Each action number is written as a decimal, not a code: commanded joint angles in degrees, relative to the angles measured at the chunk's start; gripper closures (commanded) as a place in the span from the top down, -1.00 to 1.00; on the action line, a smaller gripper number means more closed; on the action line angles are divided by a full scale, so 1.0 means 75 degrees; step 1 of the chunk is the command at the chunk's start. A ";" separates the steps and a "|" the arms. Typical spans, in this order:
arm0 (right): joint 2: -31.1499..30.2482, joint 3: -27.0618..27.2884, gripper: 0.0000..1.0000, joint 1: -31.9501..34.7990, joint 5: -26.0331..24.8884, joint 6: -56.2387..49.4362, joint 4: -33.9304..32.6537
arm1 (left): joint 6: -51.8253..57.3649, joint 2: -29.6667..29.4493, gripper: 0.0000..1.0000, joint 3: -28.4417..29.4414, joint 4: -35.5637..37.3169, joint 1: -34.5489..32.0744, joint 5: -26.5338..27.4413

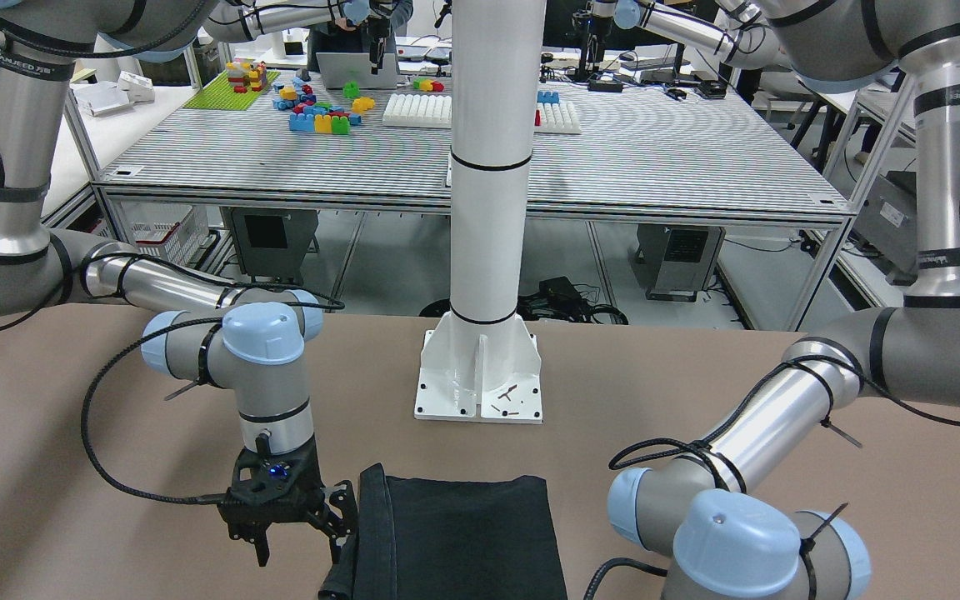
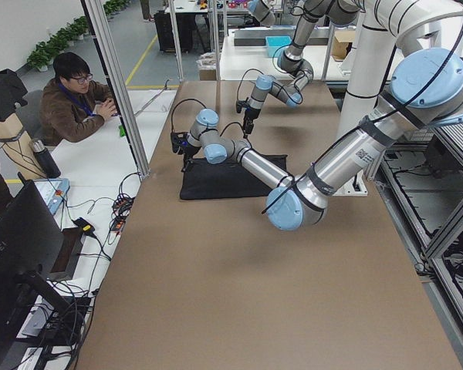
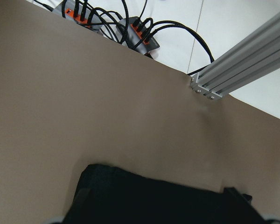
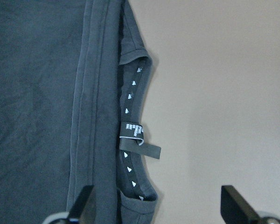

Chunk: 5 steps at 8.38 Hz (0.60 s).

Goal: Fold clothes
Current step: 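Move the right gripper onto the folded edge near the collar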

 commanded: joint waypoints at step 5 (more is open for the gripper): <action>0.2058 -0.3019 0.89 -0.0205 -0.0666 -0.0786 -0.0025 | 0.0381 0.0338 1.00 -0.0158 0.0018 -0.0120 -0.0128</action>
